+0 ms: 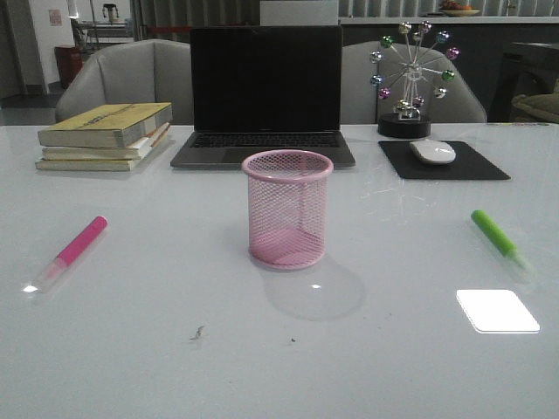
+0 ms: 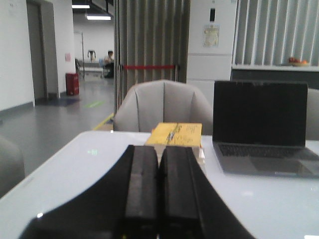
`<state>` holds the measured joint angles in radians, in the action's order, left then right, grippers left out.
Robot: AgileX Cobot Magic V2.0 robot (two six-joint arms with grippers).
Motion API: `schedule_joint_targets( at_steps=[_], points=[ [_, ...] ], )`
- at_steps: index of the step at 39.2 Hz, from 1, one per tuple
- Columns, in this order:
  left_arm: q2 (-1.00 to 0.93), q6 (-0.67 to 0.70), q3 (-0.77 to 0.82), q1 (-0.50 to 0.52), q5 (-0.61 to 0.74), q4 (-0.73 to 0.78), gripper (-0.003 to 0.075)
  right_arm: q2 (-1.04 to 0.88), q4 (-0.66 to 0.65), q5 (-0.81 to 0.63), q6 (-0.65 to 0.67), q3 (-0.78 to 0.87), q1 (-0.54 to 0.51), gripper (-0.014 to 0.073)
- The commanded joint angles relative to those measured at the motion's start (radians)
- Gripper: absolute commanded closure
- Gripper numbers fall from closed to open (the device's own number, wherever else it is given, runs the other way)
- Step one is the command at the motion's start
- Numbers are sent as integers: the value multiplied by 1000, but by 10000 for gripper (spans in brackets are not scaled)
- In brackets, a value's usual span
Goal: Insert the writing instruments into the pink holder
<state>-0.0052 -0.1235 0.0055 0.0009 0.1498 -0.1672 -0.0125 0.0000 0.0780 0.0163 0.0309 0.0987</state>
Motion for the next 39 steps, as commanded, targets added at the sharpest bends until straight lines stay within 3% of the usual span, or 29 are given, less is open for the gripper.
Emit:
schedule_joint_targets(
  at_steps=[1, 4, 8, 12, 17, 22, 34, 39],
  points=[
    [-22, 8, -5, 0, 219, -7, 629, -16, -14, -254, -10, 1, -1, 563],
    [-22, 10, -40, 0, 246, -7, 629, -16, -13, -414, 0, -7, -1, 563],
    [-20, 10, -104, 0, 211, 17, 629, -16, -12, -459, 18, -52, -1, 563],
    [-17, 10, -186, 0, 181, 86, 629, -16, -12, -417, 18, -134, -1, 563],
    [39, 10, -331, 0, -5, 123, 629, 10, -12, -256, 18, -268, -1, 563],
    [162, 10, -451, 0, -20, 123, 629, 100, -12, -121, 18, -406, -1, 563],
    [541, 10, -644, 0, -22, 123, 629, 490, -12, -61, 18, -581, -1, 563],
    [648, 10, -644, 0, -121, 123, 626, 619, -13, -54, 18, -582, -1, 563]
  ],
)
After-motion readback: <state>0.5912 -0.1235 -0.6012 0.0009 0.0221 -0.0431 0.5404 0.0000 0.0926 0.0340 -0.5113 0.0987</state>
